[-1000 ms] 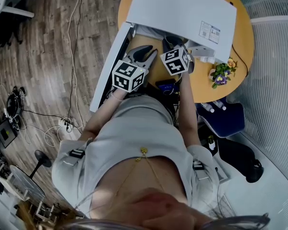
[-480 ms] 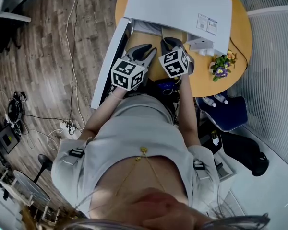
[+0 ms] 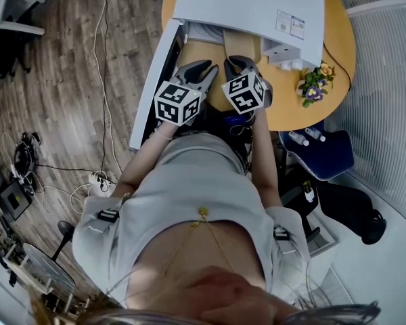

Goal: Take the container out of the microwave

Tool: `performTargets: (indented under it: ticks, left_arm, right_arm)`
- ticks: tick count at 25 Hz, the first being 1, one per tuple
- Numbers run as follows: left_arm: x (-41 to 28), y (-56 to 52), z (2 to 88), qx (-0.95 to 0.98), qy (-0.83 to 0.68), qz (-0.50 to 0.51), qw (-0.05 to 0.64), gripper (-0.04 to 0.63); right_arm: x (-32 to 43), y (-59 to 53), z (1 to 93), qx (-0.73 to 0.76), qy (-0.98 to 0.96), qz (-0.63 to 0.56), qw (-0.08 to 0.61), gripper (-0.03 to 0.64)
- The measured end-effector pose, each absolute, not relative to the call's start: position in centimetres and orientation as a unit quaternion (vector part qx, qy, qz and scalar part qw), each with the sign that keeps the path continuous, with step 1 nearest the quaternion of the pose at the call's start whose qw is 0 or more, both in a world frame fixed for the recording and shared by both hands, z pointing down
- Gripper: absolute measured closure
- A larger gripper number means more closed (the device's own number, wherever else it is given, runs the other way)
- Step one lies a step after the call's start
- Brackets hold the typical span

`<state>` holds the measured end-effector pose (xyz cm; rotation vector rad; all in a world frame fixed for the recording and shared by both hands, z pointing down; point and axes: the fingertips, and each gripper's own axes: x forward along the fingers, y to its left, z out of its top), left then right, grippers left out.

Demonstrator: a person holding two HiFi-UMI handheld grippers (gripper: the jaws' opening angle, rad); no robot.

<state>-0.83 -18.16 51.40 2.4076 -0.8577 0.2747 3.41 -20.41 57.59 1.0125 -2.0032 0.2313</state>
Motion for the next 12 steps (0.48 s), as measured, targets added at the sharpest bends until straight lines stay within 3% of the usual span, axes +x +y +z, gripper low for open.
performTargets:
  ticks: [12]
  left_arm:
    - [-0.2,-17.5,51.5,0.888,-0.347,0.104,0.282,0.511]
  right_arm:
    - [3.4,-18.0,57.7,0.368,-0.820,0.083,0.430,0.583]
